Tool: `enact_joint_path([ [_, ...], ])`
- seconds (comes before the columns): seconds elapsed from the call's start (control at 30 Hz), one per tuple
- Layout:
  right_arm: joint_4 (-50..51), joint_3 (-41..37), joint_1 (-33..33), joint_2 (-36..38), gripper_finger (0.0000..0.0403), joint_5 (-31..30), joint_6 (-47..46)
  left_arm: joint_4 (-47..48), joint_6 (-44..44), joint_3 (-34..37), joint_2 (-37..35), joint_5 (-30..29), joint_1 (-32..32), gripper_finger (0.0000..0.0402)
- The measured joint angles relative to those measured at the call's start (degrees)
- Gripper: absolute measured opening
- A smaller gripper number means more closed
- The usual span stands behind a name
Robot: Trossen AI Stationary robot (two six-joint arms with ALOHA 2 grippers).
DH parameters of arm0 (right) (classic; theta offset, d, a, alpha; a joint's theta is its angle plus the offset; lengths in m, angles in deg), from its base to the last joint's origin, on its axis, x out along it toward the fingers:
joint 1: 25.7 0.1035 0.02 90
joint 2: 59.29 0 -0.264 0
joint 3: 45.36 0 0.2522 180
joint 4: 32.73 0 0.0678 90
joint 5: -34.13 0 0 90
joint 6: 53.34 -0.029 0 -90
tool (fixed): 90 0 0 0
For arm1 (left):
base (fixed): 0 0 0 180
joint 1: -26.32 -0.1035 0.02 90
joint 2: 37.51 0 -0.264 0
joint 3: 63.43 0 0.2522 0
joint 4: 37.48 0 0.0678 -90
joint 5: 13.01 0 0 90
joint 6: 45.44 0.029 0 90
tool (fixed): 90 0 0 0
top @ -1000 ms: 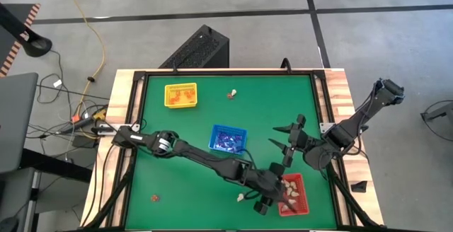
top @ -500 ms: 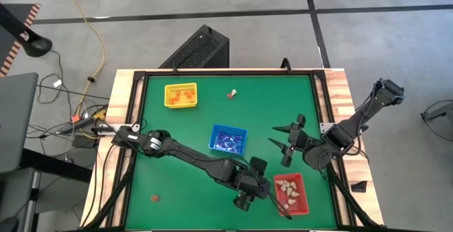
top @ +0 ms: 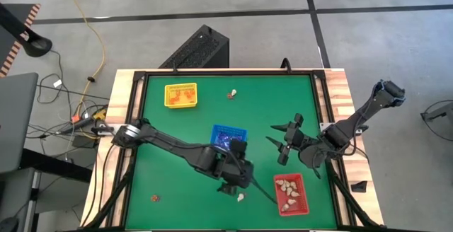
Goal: Sort Halloween decoration
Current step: Put the pumpkin toy into the yellow bin
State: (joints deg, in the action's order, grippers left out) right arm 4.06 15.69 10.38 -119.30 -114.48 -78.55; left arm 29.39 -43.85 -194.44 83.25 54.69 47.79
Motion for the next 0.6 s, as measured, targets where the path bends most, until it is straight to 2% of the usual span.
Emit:
enact_joint_path([
  [0.2, 0.06, 0.00, 0.00, 0.00, 0.0225, 0.22, 0.11, -3.95, -13.53, 23.74, -15.95, -3.08, 0.54, 0.0197],
  [0.3, 0.02, 0.00, 0.00, 0.00, 0.0225, 0.26, 0.11, -5.08, -21.21, 33.28, -24.49, -4.88, 2.31, 0.0197],
  [0.47, -0.06, 0.00, -0.91, -0.15, 0.0225, 0.35, 0.11, -5.12, -31.60, 44.49, -37.37, -13.50, 4.05, 0.0197],
  [0.6, 0.09, 0.00, -2.27, -0.88, 0.0225, 0.37, 0.11, -5.47, -35.41, 52.24, -45.04, -20.19, -0.35, 0.0197],
])
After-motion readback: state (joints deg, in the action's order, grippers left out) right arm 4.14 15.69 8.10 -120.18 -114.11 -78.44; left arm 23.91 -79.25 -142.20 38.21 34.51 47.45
